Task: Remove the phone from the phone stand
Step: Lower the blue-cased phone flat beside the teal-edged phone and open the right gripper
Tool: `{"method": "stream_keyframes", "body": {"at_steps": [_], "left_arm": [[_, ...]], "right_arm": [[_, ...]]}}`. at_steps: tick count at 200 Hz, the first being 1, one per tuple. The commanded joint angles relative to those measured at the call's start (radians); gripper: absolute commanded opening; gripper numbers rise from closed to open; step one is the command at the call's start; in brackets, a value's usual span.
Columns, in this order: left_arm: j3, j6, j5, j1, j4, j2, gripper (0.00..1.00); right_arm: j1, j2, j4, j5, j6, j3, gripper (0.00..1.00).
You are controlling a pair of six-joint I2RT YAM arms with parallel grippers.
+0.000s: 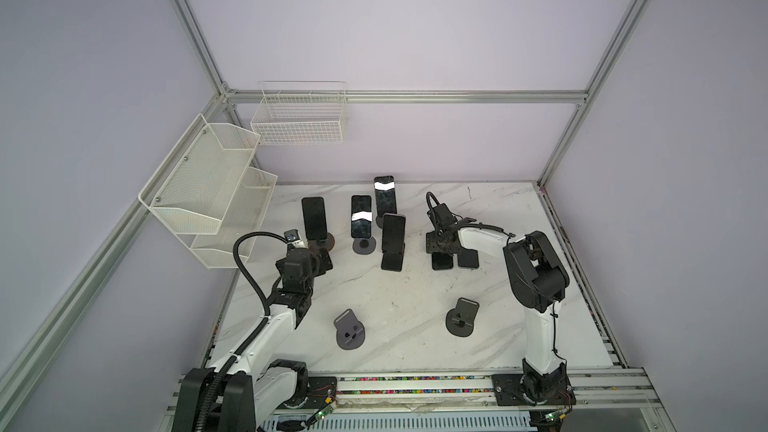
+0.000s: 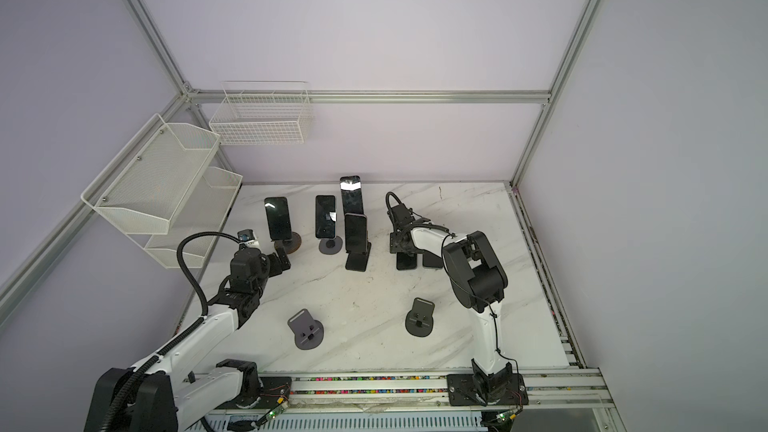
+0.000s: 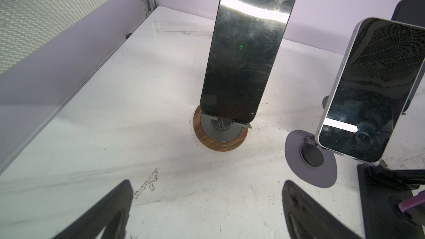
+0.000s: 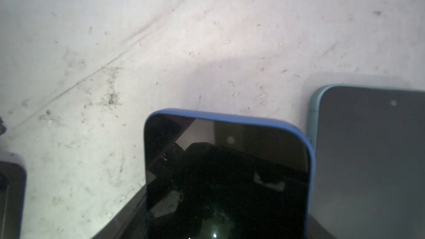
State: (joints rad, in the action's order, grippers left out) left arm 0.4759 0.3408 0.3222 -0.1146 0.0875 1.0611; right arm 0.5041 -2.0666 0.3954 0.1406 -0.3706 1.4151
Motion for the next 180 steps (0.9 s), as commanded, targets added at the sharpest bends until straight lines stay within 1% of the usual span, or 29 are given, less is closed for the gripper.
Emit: {"method": "stream_keyframes", "body": {"at_steps": [1, 121, 180], "left_arm": [[0.002, 0.014, 0.013, -0.007, 0.023, -0.009, 1.00], [0.002, 0.016, 0.012, -0.007, 0.023, -0.010, 1.00], [-0.001, 0.016, 0.014, -0.007, 0.021, -0.015, 1.00]], "right_arm": [[-0.004, -0.071, 0.072, -0.010, 0.001, -0.059, 0.77], [-0.005, -0.075, 0.066, 0.000, 0.007, -0.068, 0.81], [-0.005, -0.060, 0.065, 0.003, 0.007, -0.066, 0.81]]}}
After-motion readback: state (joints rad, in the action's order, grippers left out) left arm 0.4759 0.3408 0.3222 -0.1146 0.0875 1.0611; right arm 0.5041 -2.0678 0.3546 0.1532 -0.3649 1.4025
